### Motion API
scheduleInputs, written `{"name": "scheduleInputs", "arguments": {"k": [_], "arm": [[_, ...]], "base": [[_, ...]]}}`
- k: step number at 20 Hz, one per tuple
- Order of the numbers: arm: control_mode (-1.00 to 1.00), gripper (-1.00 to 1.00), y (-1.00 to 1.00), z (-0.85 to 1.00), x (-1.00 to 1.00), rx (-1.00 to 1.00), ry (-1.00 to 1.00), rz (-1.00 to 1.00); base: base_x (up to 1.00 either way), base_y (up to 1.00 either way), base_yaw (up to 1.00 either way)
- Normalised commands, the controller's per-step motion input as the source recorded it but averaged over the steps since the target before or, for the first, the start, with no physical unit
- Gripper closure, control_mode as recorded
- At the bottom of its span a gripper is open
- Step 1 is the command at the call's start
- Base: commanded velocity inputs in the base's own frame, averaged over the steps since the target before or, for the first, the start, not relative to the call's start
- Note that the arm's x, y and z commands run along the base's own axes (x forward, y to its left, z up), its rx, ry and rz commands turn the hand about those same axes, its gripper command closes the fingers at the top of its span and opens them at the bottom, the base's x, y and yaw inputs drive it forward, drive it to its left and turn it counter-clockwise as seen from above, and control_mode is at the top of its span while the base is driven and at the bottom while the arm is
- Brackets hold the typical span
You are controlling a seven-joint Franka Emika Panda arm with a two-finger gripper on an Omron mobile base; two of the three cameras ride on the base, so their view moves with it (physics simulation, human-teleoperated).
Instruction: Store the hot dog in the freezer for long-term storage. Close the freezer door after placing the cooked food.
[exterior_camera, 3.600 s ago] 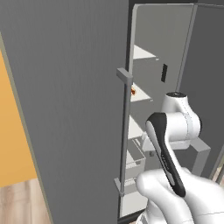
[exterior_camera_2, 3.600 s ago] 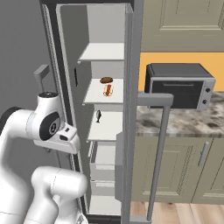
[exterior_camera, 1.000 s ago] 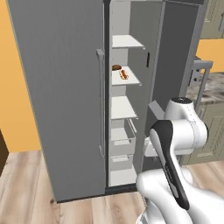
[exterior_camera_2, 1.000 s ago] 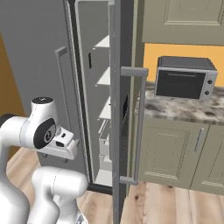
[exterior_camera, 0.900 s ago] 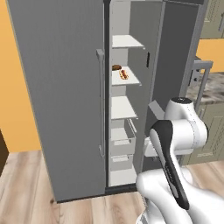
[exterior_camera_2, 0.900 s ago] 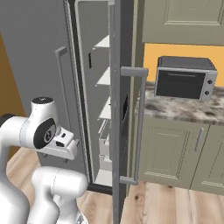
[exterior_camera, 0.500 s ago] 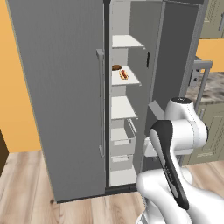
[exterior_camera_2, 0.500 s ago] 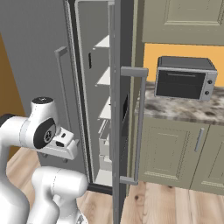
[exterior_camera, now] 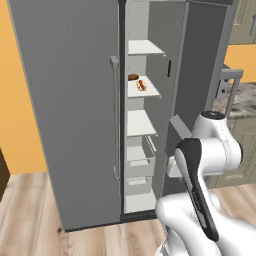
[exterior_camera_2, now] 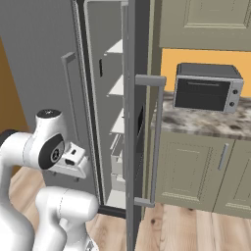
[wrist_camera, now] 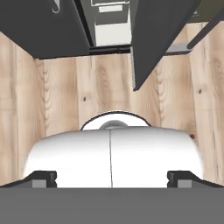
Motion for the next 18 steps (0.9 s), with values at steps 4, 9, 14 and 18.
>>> {"name": "scheduleInputs", "arguments": {"k": [4,9,14,18], "arm": [[-1.0,-1.0,-0.9,0.0,0.11,0.0,-0.02,-0.02],[-1.0,-1.0,-1.0,0.01,0.22,0.15,-0.05,0.05],[-1.0,-1.0,-1.0,0.0,0.82,0.24,-0.05,0.19],[-1.0,-1.0,-1.0,0.0,0.76,0.22,-0.03,0.22]], "base": [[0.0,0.0,0.0],[0.0,0.0,0.0],[0.0,0.0,0.0],[0.0,0.0,0.0]]}}
